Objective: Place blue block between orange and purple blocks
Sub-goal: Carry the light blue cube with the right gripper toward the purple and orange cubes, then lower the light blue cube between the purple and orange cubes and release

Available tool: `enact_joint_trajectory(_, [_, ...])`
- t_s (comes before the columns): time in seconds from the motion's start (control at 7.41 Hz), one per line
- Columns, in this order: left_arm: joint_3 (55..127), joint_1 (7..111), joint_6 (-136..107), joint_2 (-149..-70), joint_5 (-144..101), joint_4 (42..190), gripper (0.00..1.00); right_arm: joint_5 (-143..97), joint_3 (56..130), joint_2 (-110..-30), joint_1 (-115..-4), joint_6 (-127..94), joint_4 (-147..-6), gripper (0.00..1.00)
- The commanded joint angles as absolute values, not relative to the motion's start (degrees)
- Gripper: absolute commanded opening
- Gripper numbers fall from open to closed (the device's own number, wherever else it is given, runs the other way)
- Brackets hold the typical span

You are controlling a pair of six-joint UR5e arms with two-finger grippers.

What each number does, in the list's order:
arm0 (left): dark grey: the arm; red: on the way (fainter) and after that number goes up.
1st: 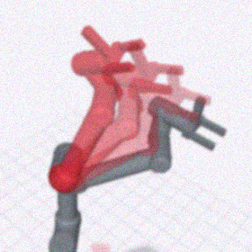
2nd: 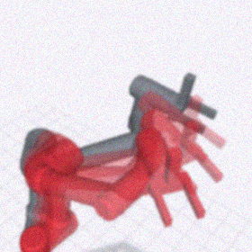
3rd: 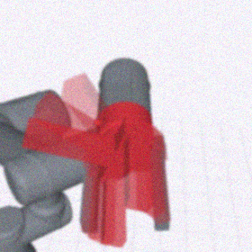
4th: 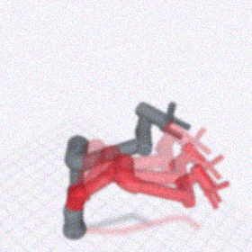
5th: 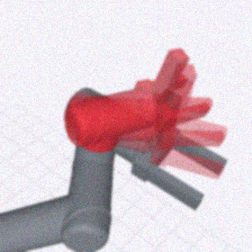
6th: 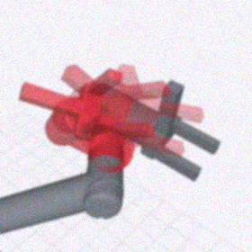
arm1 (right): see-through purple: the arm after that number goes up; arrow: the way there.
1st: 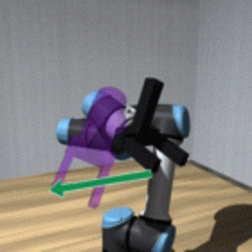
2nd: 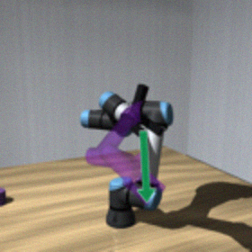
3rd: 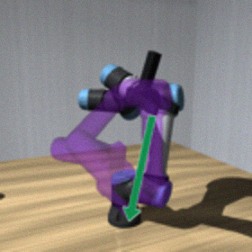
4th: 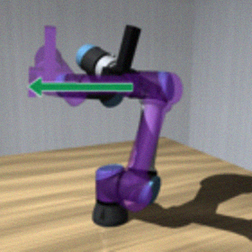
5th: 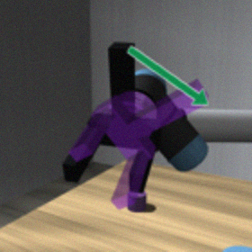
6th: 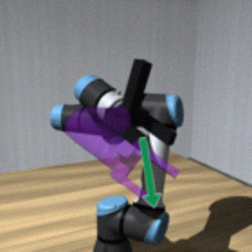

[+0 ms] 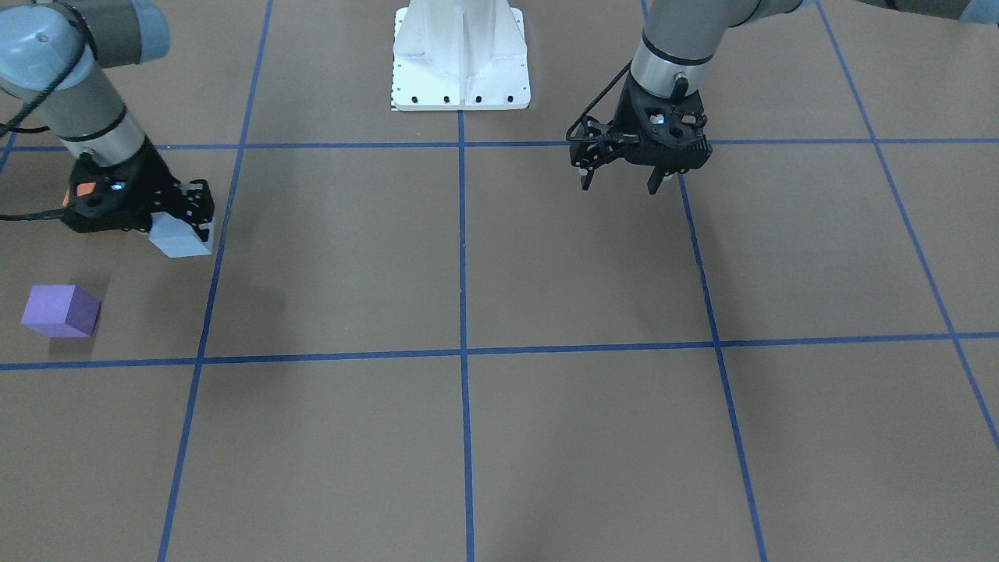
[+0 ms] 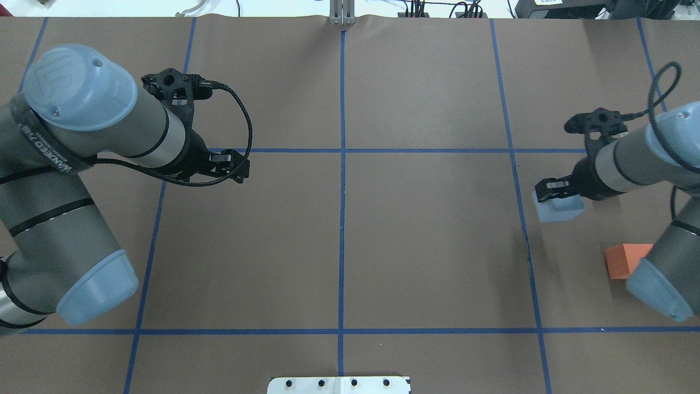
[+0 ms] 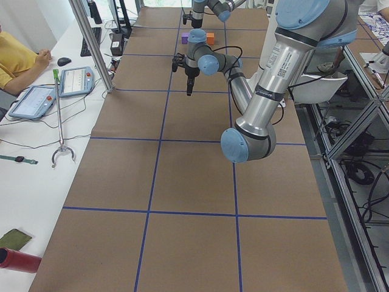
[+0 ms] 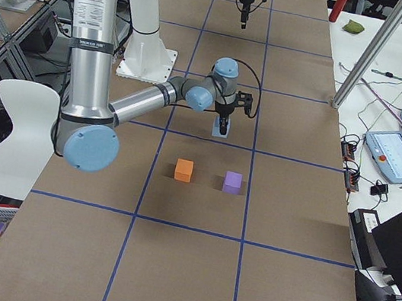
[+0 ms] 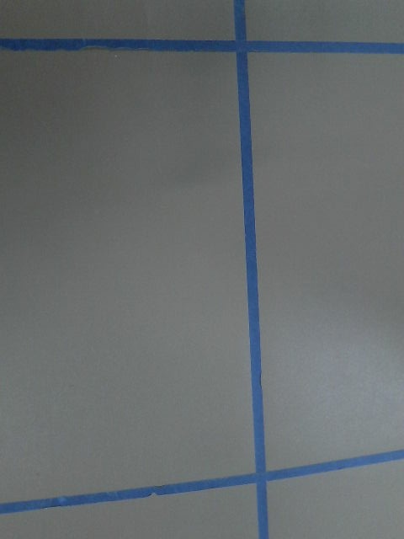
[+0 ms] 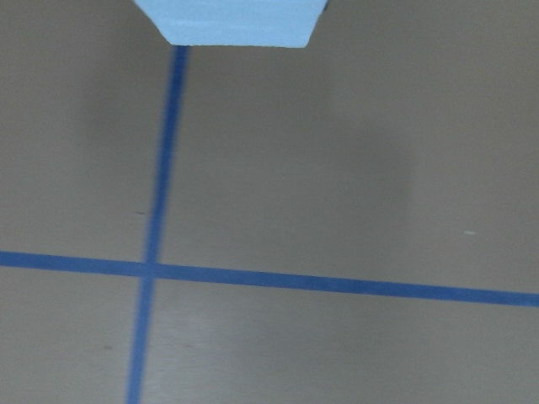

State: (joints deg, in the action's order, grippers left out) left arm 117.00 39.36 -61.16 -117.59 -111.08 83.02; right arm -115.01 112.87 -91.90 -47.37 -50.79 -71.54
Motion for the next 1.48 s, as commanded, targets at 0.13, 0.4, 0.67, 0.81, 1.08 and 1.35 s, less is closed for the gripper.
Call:
enact_joint_trajectory(0.13, [117.0,39.1,-61.8,-118.3,-110.9,83.3,1.0,-121.6,107.2,-103.9,-54.7,-50.1,-54.3,0.0])
enact_joint_trajectory(0.4, [116.9,38.9,-61.8,-118.6,-110.8,83.3,1.0,-121.2,105.6,-103.6,-56.5,-51.1,-54.3,0.0])
enact_joint_trajectory(0.67, [116.5,38.9,-61.8,-118.7,-110.8,83.4,1.0,-120.4,104.4,-103.0,-56.6,-52.9,-54.1,0.0])
enact_joint_trajectory(0.81, [116.5,38.9,-61.8,-118.7,-110.9,83.4,1.0,-119.5,102.7,-102.8,-56.5,-52.8,-53.8,0.0])
enact_joint_trajectory(1.08, [116.4,38.9,-61.7,-118.6,-110.8,83.4,1.0,-119.6,101.1,-100.7,-56.4,-53.0,-53.8,0.0])
enact_joint_trajectory(1.35, [116.3,38.8,-61.8,-118.7,-110.8,83.4,1.0,-119.6,98.7,-98.4,-56.3,-53.0,-53.8,0.0])
